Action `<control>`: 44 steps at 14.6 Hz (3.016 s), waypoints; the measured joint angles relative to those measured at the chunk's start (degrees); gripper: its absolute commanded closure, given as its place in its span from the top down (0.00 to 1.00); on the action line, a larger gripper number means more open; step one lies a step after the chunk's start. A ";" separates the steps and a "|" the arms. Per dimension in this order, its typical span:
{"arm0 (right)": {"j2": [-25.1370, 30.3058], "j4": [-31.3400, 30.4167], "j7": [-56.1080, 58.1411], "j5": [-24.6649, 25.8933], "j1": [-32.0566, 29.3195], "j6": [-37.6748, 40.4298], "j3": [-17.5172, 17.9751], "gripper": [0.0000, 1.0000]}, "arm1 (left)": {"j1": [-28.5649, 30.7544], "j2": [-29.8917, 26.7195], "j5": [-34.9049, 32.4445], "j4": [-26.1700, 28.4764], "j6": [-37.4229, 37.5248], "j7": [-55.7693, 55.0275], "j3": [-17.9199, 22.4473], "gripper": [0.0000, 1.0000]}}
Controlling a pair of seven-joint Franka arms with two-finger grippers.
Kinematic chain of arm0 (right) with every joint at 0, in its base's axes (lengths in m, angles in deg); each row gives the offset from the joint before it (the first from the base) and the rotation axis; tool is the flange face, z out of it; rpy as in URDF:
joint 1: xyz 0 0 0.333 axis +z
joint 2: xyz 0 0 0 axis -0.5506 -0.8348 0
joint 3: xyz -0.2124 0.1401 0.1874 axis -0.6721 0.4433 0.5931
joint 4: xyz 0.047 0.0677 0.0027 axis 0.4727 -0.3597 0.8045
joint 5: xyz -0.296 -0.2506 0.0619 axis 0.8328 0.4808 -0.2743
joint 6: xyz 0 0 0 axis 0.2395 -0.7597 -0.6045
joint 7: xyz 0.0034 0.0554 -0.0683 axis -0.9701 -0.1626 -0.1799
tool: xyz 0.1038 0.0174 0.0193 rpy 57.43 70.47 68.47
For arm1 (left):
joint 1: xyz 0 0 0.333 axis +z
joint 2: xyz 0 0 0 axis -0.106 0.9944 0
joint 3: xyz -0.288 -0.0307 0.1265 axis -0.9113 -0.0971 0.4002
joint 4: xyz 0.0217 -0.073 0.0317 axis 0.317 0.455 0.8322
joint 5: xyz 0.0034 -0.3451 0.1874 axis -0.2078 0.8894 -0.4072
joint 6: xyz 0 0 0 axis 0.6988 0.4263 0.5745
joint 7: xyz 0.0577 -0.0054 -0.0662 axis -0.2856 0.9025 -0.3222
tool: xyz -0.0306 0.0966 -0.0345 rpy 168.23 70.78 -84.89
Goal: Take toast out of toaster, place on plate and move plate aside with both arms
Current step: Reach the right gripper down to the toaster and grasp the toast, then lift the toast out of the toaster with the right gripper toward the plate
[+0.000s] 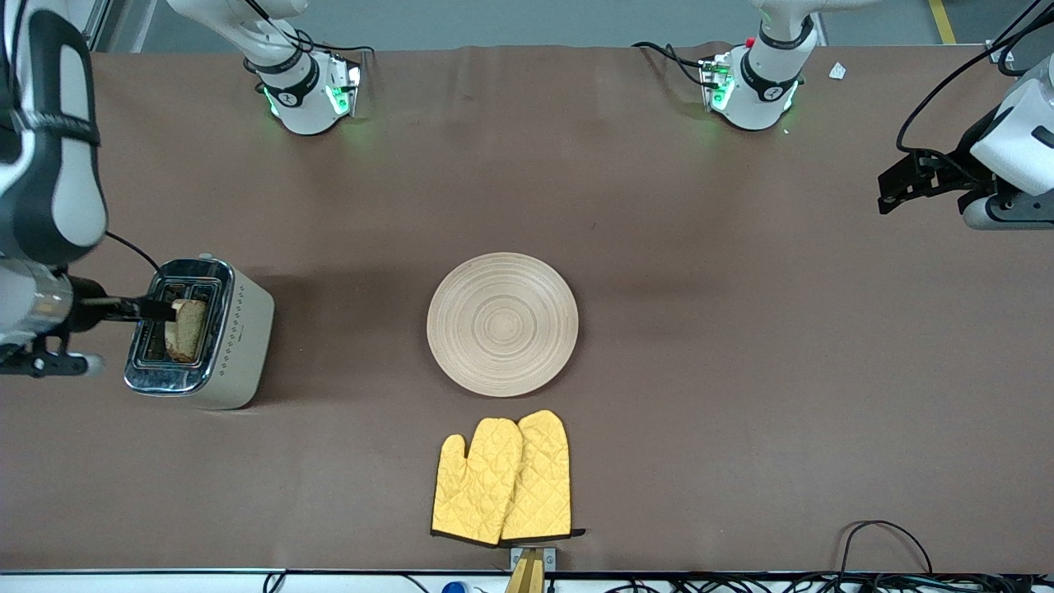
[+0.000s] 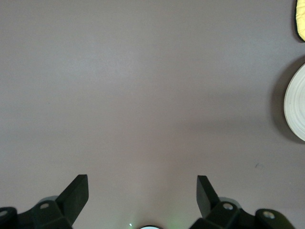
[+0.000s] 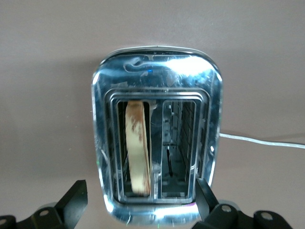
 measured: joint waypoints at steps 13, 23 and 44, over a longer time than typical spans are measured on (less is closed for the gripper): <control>-3.63 1.42 0.06 -0.02 0.01 -1.12 0.17 0.04 | 0.02 0.15 0.00 0.01 0.01 0.00 0.01 1.00; 1.73 8.81 -8.23 -0.04 10.98 6.26 1.05 0.03 | 0.02 0.18 0.00 0.01 0.01 0.05 0.01 1.00; -16.78 0.86 -9.06 -60.12 31.78 -20.74 1.39 0.05 | 0.03 0.90 0.00 0.14 0.04 0.03 0.01 1.00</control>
